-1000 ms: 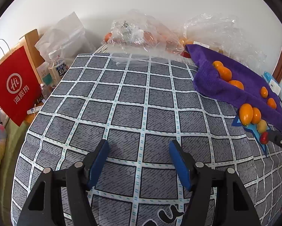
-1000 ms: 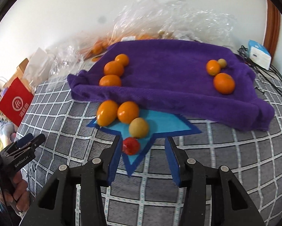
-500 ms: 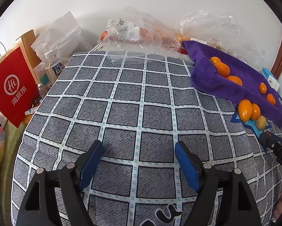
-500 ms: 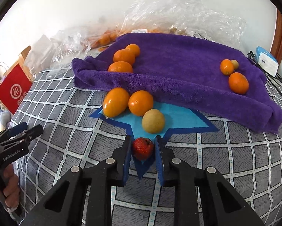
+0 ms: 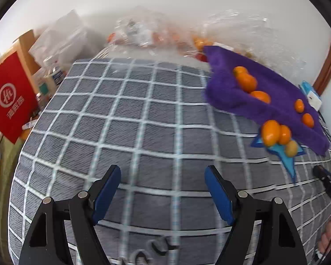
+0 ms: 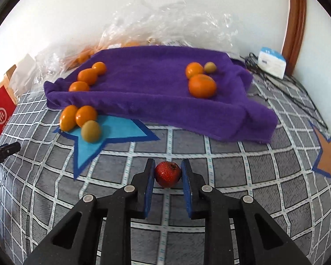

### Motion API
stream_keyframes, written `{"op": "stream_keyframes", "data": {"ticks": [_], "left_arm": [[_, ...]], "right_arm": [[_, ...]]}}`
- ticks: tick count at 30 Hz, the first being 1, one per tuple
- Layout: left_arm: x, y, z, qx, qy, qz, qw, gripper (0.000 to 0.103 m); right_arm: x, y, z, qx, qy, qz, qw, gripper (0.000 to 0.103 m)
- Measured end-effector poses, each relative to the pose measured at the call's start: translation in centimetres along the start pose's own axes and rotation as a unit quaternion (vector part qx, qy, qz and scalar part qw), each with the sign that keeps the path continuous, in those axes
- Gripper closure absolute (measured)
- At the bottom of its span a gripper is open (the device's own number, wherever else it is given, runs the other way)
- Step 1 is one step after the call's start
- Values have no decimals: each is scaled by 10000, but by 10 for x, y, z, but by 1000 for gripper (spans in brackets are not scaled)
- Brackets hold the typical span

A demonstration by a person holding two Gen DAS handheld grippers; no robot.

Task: Organize fruits
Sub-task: 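Grasp the red fruit with the right gripper while the left gripper grasps an orange, then carry the red fruit and the orange over the purple towel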

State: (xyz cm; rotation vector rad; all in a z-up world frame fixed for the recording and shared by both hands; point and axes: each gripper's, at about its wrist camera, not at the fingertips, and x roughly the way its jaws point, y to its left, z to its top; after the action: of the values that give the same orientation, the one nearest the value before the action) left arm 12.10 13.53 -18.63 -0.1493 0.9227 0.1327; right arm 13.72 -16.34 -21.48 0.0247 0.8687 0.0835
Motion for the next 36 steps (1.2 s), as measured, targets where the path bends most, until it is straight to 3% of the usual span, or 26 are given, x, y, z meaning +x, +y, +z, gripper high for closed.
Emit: {"op": "stream_keyframes", "data": {"ticks": [5,10,13,18,25,28,29,31,36], "left_arm": [[-4,-47,9,452,-131,-178,9987,27],[0,-80,16,555,-168,-510,9970,28],[4,-97,20,687,-207,-635,9954,32],[22,-121,29,953,-90,-546,9939,47],[39,-135,32,966,9,-635,9933,53],[46,-140,34,926,8,-625,9937,64],[46,-143,35,985,15,-603,9933,73],[46,-142,37,1016,61,-600,9930,73],[37,-110,33,568,135,-668,9961,73]], "right_arm": [[2,-7,-7,69,29,238,9997,78],[-1,-8,-12,88,-37,232,9997,79],[-7,-17,-12,187,-126,215,9995,79],[-7,-37,-3,383,-234,87,9990,79],[2,-44,-6,481,-199,136,9986,79],[3,-44,-7,490,-198,133,9985,79],[3,-44,-7,498,-186,150,9985,79],[4,-46,-7,519,-170,193,9983,79],[5,-48,-8,543,-165,259,9981,79]]}}
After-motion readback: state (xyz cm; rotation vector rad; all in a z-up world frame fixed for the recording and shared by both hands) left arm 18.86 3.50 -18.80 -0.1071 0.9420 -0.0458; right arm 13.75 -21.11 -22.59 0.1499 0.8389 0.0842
